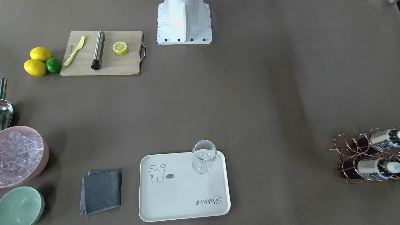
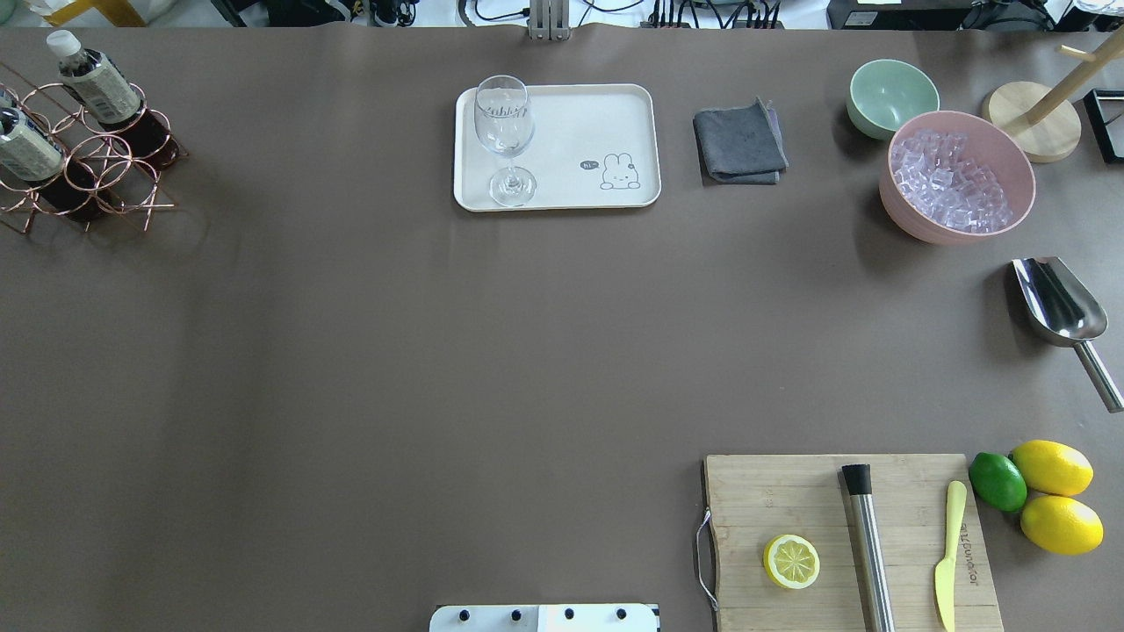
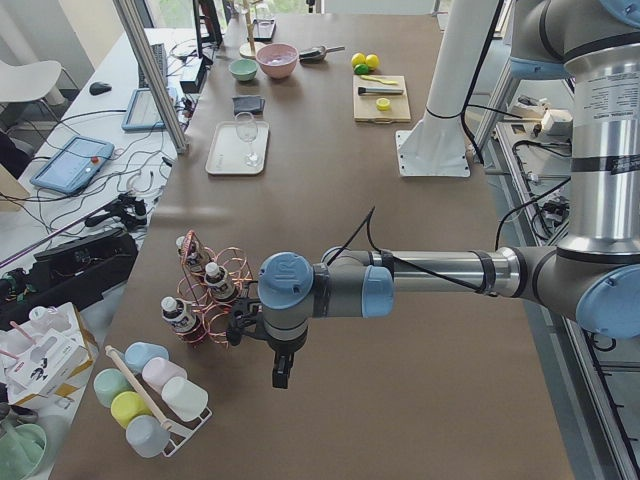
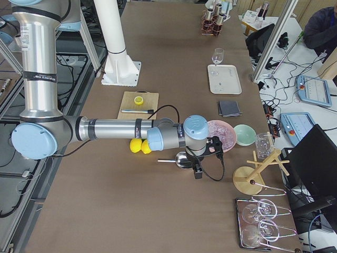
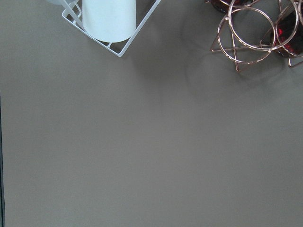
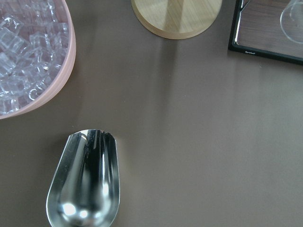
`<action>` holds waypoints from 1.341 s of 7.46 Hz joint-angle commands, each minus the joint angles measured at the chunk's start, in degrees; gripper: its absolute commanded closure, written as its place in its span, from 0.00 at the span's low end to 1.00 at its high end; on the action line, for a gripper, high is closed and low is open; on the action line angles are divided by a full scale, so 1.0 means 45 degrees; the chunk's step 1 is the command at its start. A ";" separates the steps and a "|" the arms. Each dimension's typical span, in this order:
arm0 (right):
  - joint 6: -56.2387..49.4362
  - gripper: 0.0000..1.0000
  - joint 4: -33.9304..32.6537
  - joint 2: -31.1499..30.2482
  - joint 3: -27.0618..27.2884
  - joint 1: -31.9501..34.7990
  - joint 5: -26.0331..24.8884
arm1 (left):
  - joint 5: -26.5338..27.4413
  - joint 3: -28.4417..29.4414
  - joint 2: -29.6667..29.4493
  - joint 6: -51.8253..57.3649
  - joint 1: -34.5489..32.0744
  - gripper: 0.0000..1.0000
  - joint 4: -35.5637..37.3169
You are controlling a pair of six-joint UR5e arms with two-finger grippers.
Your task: Take tea from basket to plate
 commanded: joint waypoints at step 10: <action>0.0001 0.00 -0.2918 0.0129 0.1553 0.0009 -0.0144 | 0.0058 0.0962 -0.5196 -1.6808 0.0762 0.02 0.2987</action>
